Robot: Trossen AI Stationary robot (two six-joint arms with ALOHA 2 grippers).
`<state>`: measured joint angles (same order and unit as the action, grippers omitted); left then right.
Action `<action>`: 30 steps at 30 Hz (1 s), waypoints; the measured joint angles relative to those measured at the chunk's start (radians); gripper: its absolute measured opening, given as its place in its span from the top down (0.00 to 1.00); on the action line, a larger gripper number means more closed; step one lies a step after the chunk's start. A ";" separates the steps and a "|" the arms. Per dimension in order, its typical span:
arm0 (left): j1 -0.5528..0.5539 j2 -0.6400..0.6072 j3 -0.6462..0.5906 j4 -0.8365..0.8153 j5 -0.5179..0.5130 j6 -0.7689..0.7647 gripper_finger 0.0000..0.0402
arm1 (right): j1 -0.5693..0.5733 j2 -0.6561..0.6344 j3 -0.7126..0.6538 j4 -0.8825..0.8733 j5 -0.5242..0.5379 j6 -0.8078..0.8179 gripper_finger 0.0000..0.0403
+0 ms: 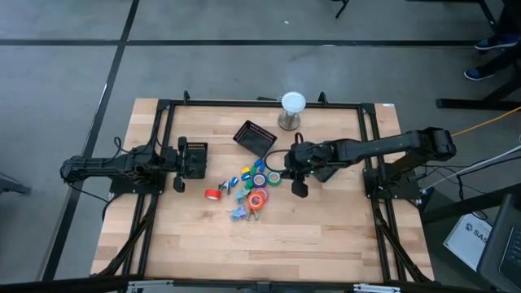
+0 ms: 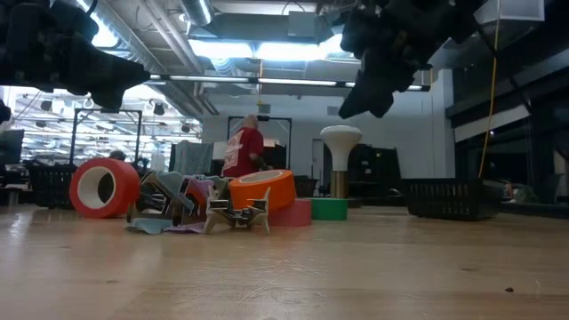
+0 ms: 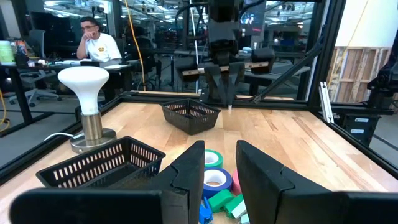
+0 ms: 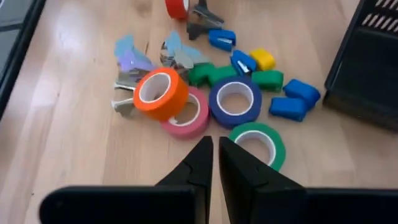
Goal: Pick and place Stapler, Stapler remover, tape
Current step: Put the green tape into the right black bin
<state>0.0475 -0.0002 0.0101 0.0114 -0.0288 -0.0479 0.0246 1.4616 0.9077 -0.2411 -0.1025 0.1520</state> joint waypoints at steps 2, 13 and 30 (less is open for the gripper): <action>0.000 0.000 0.000 0.000 0.000 0.000 0.78 | 0.000 0.018 0.000 0.000 -0.004 -0.003 0.90; 0.000 0.000 0.000 0.000 0.000 0.000 0.78 | 0.000 0.101 0.000 0.005 -0.005 -0.038 0.62; 0.000 0.000 0.000 0.000 0.000 0.001 0.78 | 0.040 0.159 0.000 0.030 0.118 -0.363 0.58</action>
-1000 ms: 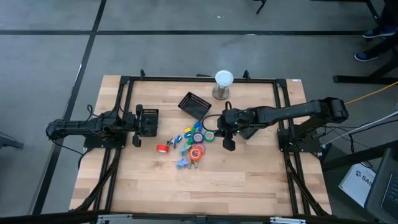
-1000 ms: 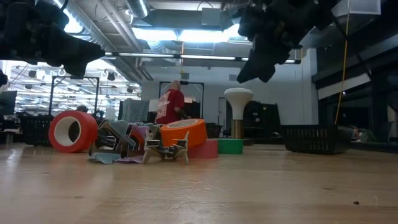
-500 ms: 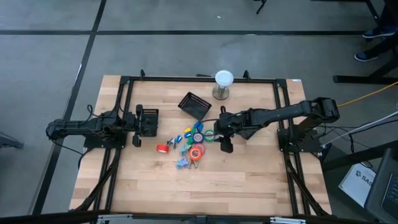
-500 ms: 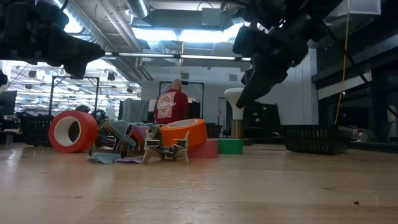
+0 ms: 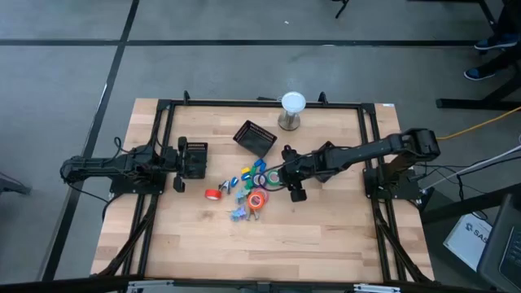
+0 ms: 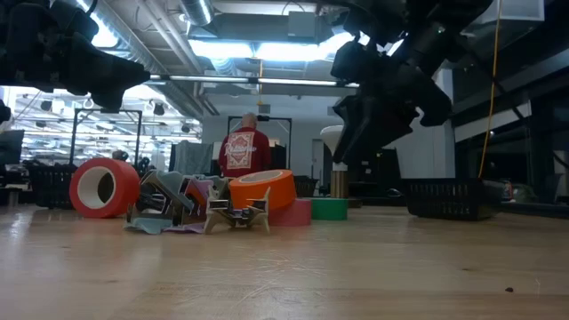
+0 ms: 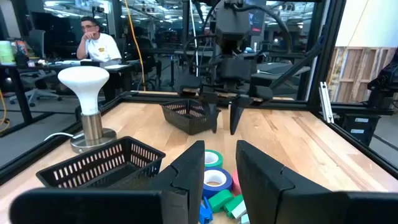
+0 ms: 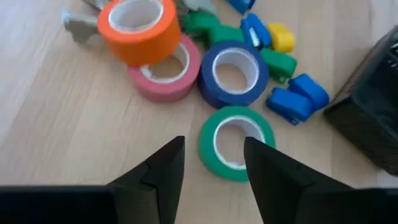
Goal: Pick and place Stapler, Stapler remover, tape
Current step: Put the green tape into the right black bin
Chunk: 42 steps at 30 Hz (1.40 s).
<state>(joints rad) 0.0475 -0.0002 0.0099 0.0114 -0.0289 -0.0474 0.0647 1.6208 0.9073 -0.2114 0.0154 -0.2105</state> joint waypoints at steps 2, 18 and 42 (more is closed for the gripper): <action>0.000 0.000 0.000 0.000 0.000 0.000 0.78 | 0.000 0.020 0.000 0.024 0.000 -0.005 0.58; 0.000 0.000 0.000 0.000 0.000 0.000 0.78 | 0.000 0.192 0.000 0.144 0.069 -0.006 0.58; 0.000 0.000 0.000 0.000 0.000 0.000 0.78 | 0.001 0.070 -0.001 -0.039 0.033 0.139 0.90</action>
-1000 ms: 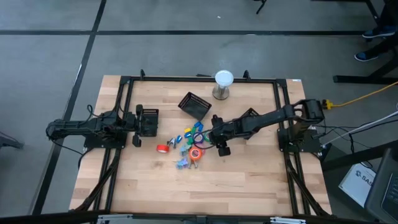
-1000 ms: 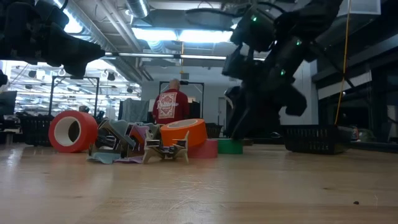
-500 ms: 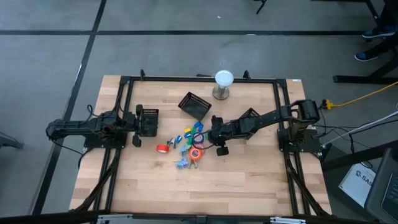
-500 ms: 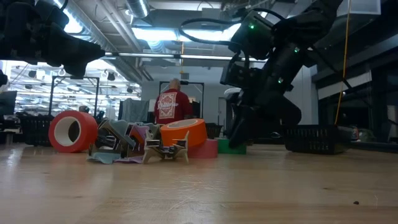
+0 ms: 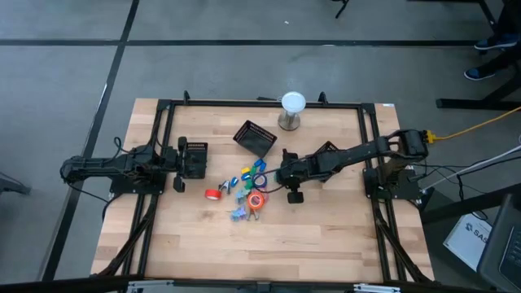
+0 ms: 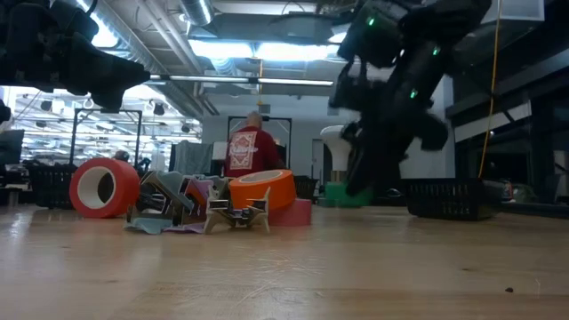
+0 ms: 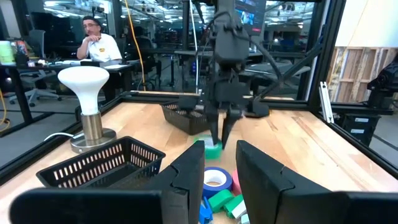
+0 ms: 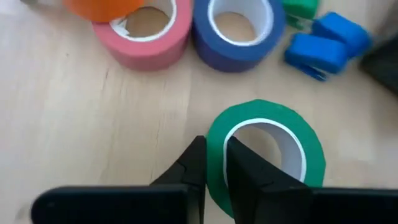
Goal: Pick and place Stapler, Stapler remover, tape
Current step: Put the green tape into the right black bin
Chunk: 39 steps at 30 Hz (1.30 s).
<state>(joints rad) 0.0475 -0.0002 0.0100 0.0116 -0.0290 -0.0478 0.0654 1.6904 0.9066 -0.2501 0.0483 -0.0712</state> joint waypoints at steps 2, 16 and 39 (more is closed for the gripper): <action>0.000 0.000 0.000 0.000 0.000 0.000 0.78 | -0.001 -0.049 0.000 -0.026 0.000 0.015 0.90; 0.000 0.000 0.000 0.000 0.000 0.000 0.78 | -0.001 -0.390 0.001 -0.127 0.042 0.099 0.89; 0.000 0.000 0.000 0.000 0.000 0.000 0.78 | -0.001 -0.451 -0.075 -0.548 0.277 0.302 0.89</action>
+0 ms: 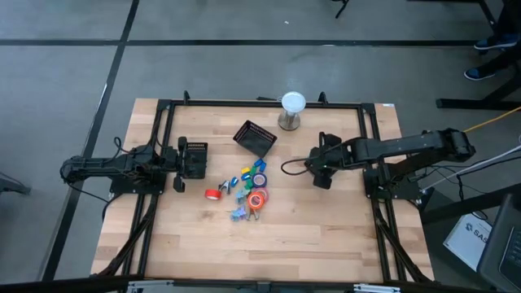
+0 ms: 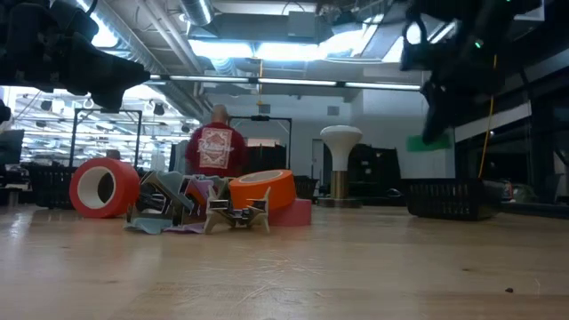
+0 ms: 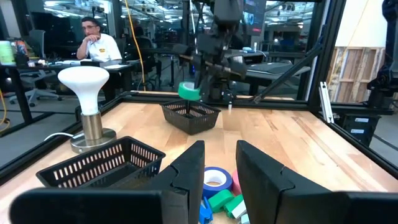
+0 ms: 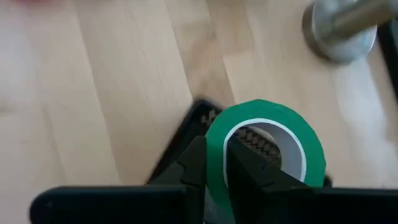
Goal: Pick and place Stapler, Stapler remover, tape
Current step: Put the green tape into the right black bin
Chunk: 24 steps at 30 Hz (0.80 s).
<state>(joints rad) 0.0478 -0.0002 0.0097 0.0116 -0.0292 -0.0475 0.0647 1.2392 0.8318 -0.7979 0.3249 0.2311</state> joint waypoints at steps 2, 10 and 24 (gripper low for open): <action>0.000 0.000 0.000 0.000 0.000 0.000 0.78 | 0.000 -0.011 -0.054 0.037 0.000 0.001 0.89; 0.000 0.000 0.000 0.000 0.000 0.000 0.78 | 0.000 -0.100 -0.223 0.154 -0.003 0.112 0.89; 0.000 0.000 0.000 0.000 0.000 0.000 0.78 | -0.005 -0.129 -0.398 0.373 0.075 0.259 0.89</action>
<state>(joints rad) 0.0476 -0.0002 0.0099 0.0115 -0.0291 -0.0474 0.0593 1.1099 0.4339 -0.4247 0.4000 0.4900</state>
